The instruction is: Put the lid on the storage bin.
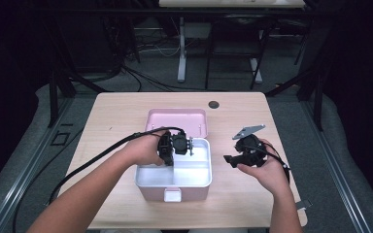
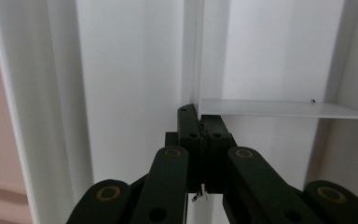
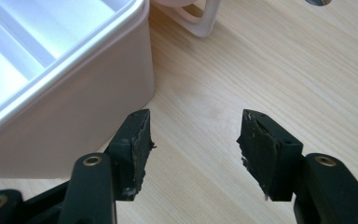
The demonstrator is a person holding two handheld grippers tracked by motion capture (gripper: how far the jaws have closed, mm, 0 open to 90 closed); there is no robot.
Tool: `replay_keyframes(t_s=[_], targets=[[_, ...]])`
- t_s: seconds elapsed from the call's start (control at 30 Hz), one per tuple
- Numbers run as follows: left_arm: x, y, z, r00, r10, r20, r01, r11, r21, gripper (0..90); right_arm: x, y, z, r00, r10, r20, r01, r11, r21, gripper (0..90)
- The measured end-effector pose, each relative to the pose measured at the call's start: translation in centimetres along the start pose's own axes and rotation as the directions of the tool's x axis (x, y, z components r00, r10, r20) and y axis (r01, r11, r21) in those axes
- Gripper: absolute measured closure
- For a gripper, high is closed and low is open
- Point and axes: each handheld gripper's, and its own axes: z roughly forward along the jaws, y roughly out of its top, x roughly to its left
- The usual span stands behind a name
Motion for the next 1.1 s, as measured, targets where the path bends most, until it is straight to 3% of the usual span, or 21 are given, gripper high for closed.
replay_keyframes(t_s=[0.3, 0.5, 0.73, 0.9, 0.97, 1.1], targets=[[0.0, 0.0, 0.5, 0.9999, -0.015, 0.002, 0.015, 0.9999, 0.004, 88.0, 0.0, 0.0, 0.3, 1.0000, 0.005, -0.001, -0.005, 1.000, -0.001, 43.2], [0.2, -0.3, 0.7, 0.9996, -0.022, 0.015, 0.023, 0.9995, -0.022, 87.8, -0.1, 0.0, 0.4, 1.0000, 0.002, 0.000, -0.002, 1.000, 0.004, 43.1], [-0.1, -0.2, 0.7, 0.9998, -0.021, -0.007, 0.021, 0.9997, -0.012, 87.2, -0.1, 0.1, 0.4, 1.0000, 0.004, 0.000, -0.004, 1.000, -0.003, 43.2], [-0.3, -0.1, 0.7, 0.9995, -0.029, -0.014, 0.029, 0.9996, -0.005, 86.9, 0.0, 0.4, 0.6, 1.0000, 0.002, 0.006, -0.002, 1.000, -0.005, 43.3], [-0.2, -0.1, 0.7, 0.9993, -0.035, -0.014, 0.035, 0.9994, -0.004, 86.8, 0.0, 0.7, 0.8, 0.9993, -0.004, 0.036, 0.004, 1.000, 0.012, 43.1], [-0.1, -0.1, 0.7, 0.9991, -0.041, -0.002, 0.041, 0.9991, -0.008, 86.8, -0.2, 1.2, 1.2, 0.9996, 0.011, 0.028, -0.011, 1.000, 0.015, 42.6]])
